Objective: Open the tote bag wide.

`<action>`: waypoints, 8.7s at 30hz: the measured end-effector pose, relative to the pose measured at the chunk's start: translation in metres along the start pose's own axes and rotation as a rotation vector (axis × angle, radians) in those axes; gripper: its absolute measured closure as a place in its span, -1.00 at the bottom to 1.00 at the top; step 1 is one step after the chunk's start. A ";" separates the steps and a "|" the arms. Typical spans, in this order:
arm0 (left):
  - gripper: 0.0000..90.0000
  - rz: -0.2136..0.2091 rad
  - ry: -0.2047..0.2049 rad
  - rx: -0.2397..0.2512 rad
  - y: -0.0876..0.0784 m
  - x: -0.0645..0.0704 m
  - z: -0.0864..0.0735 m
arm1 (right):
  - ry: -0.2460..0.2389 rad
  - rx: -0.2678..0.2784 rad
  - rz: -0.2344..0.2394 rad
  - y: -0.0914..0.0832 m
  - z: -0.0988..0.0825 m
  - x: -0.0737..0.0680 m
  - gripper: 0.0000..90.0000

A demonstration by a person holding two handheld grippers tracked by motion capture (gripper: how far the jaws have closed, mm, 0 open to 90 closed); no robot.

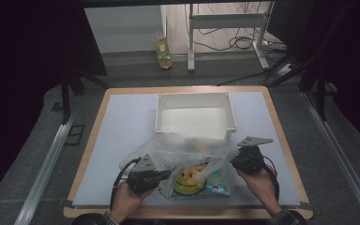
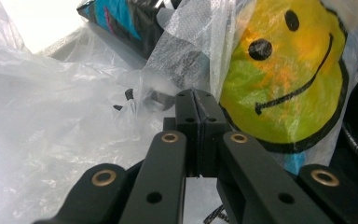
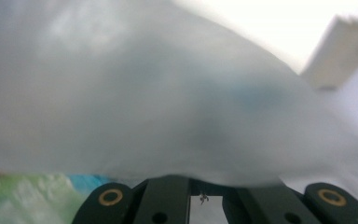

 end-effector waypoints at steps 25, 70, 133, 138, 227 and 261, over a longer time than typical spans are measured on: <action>0.97 0.000 0.050 0.101 -0.014 0.016 0.022 | -0.037 0.047 0.193 -0.098 0.003 -0.065 0.96; 0.97 0.184 -0.077 -0.046 -0.014 -0.046 0.007 | 0.005 -0.100 -0.105 -0.008 -0.015 0.030 0.98; 0.90 0.074 -0.054 -0.294 0.043 -0.011 0.002 | -0.102 -0.280 0.028 0.011 -0.048 0.002 0.96; 0.89 0.109 -0.007 -0.206 0.034 -0.018 0.040 | -0.099 -0.232 0.011 0.009 -0.030 0.006 0.96; 0.89 0.050 -0.005 -0.283 -0.004 0.031 -0.038 | -0.133 -0.229 0.162 -0.043 -0.050 -0.058 0.98; 0.94 0.193 -0.151 -0.292 0.066 -0.094 0.016 | -0.044 -0.281 -0.097 0.040 -0.018 0.053 0.99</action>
Point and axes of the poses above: each handheld gripper's, and its own axes: y roughly forward along the jaws, z roughly out of its top, x roughly to its right, the point moved 8 cm from there along y, roughly forward along the jaws, and after that the axes turned 3 degrees about -z, right-handed, at the moved point
